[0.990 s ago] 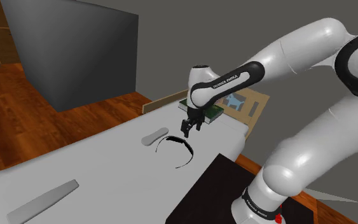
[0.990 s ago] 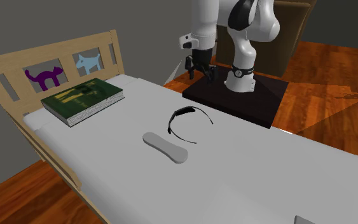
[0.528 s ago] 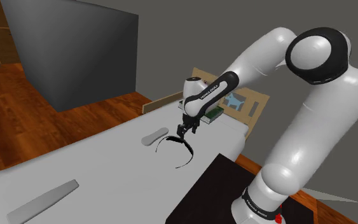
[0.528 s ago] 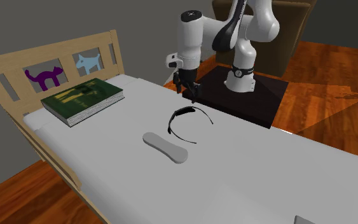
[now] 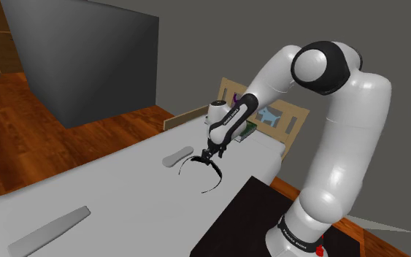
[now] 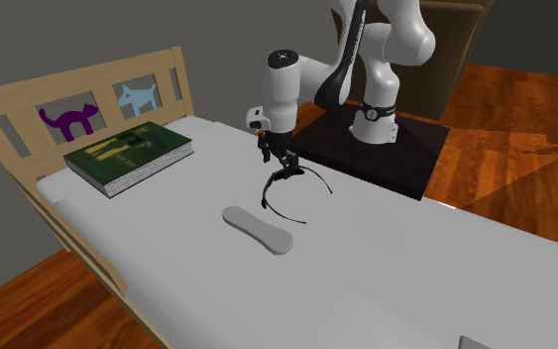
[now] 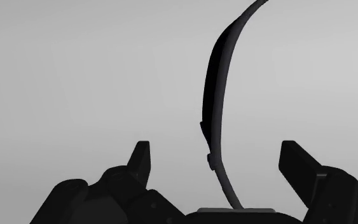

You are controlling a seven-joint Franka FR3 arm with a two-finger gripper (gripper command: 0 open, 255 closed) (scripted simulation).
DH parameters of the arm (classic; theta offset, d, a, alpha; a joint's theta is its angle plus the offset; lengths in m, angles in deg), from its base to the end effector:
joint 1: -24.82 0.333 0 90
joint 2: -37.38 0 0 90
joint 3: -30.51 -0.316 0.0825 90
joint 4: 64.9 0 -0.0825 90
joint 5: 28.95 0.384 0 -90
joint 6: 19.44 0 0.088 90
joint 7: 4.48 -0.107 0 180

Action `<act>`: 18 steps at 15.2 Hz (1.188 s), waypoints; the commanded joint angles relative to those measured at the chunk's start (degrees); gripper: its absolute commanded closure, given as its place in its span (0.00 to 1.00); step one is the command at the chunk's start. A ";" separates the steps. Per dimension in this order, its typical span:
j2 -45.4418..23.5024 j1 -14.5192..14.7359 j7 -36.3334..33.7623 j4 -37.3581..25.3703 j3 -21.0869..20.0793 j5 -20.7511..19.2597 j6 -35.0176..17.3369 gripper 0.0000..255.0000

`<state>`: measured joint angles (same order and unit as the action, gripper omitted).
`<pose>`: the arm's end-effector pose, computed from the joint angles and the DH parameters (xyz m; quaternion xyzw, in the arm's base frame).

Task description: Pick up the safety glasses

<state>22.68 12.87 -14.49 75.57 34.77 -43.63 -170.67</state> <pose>0.4583 -0.1281 0.1909 0.9907 -0.1128 -0.0383 0.0650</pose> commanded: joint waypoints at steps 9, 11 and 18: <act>-4.19 0.16 -1.01 -0.61 0.50 -0.92 -3.61 1.00; -4.18 0.16 -1.01 -0.60 0.51 -0.92 -3.62 1.00; -1.48 0.01 -0.33 -0.25 0.17 -0.33 -1.28 1.00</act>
<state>20.31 12.95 -15.08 75.20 35.04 -44.16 -172.72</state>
